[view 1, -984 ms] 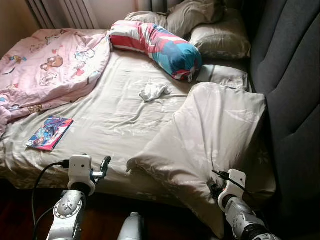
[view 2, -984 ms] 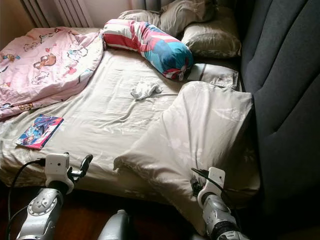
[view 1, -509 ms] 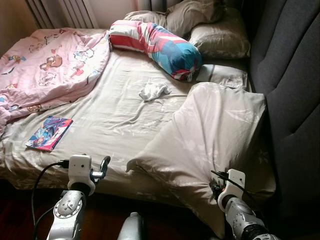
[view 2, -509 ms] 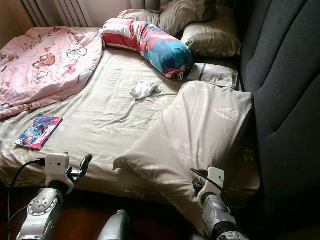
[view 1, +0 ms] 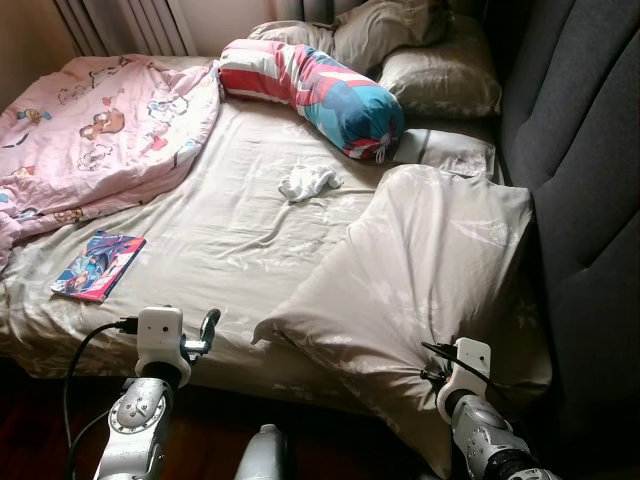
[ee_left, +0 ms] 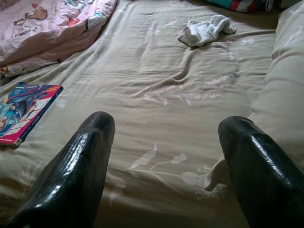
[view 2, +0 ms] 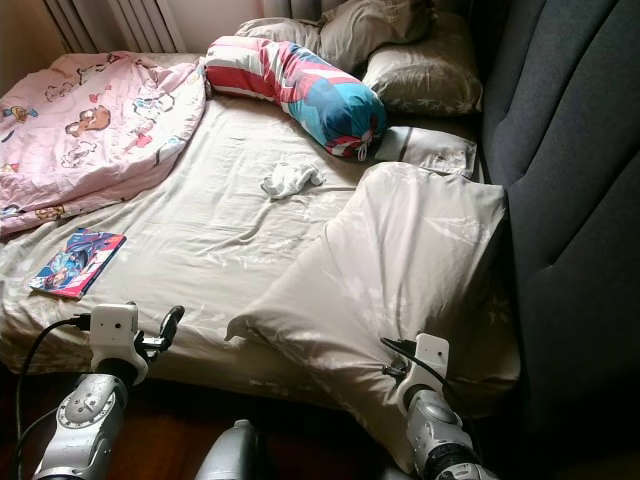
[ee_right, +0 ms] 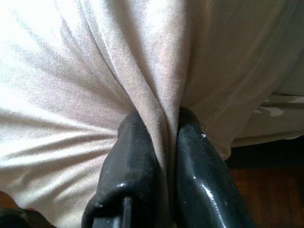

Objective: Clean up the room

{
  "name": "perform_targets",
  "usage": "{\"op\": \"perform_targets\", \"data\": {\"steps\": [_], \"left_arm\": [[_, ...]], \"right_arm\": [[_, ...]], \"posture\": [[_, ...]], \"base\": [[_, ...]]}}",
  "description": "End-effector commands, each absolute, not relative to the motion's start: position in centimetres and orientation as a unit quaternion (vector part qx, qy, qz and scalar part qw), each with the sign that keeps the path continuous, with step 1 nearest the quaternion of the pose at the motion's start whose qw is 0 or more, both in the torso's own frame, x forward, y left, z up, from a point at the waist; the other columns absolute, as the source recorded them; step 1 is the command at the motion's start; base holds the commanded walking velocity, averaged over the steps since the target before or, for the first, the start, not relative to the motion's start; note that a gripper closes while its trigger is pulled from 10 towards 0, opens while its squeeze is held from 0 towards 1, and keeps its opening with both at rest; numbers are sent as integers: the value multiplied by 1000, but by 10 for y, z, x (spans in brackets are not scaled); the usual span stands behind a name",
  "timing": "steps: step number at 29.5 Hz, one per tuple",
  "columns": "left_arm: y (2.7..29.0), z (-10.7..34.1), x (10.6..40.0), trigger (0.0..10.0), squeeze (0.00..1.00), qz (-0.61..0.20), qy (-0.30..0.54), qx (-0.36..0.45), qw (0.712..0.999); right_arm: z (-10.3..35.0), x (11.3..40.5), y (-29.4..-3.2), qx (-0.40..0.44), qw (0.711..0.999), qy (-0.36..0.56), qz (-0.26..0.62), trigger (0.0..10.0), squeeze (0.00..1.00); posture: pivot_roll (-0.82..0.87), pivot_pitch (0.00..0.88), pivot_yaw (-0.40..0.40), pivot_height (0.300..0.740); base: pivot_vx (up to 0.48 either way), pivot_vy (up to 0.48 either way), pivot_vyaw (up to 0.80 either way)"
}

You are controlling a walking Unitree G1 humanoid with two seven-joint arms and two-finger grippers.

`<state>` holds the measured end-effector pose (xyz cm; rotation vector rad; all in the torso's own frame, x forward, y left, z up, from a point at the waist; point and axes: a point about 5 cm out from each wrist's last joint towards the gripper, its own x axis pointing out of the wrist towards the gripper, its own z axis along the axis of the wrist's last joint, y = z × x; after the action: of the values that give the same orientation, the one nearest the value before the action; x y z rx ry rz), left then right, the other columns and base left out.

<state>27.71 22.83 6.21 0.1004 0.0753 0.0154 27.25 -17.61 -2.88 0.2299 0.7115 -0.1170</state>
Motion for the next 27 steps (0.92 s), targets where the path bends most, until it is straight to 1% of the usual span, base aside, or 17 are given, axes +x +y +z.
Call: {"op": "perform_targets", "data": {"steps": [1,5,8,11,12,13,17,18,19,22,23,24,27], "left_arm": [[230,57,276,10000,0,11,48,49,998],[229,57,276,10000,0,12,47,48,998],[226,55,277,10000,0,11,49,45,998],[226,55,278,10000,0,10,50,45,998],[226,55,278,10000,0,10,50,44,998],[226,55,278,10000,0,10,50,44,998],[225,53,278,10000,0,9,52,44,998],[225,53,278,10000,0,9,52,44,998],[225,52,278,10000,0,8,53,44,998],[224,52,279,10000,0,6,53,43,998],[224,52,279,10000,0,6,53,43,998],[224,53,280,10000,0,6,52,43,998],[224,53,281,10000,0,4,52,43,998]], "right_arm": [[-45,252,-176,104,912,391,-69,0,0],[-42,255,-182,101,915,381,-84,0,0],[-37,259,-199,78,921,363,-116,0,0],[-34,260,-204,74,923,357,-126,0,0],[-30,263,-213,62,926,344,-143,0,0],[-30,263,-213,62,926,344,-143,0,0],[-4,278,-247,-15,937,279,-211,0,0],[-4,278,-247,-15,937,279,-211,0,0],[9,283,-263,-42,935,250,-249,0,0],[29,289,-283,-75,930,203,-298,0,0],[29,289,-283,-75,930,203,-298,0,0],[37,290,-291,-87,924,184,-323,0,0],[45,288,-302,-99,913,161,-362,0,0]], "posture": [[83,128,63,653],[80,128,61,653],[63,119,57,653],[62,118,56,653],[58,113,54,653],[58,113,54,653],[44,105,54,653],[44,105,54,653],[41,101,55,653],[38,96,56,653],[38,96,56,653],[37,96,56,653],[33,98,58,653]], "base": [[0,0,0],[0,0,0],[0,0,0],[0,0,0],[0,0,0],[0,0,0],[0,0,0],[0,0,0],[0,0,0],[0,0,0],[0,0,0],[0,0,0],[0,0,0]]}}
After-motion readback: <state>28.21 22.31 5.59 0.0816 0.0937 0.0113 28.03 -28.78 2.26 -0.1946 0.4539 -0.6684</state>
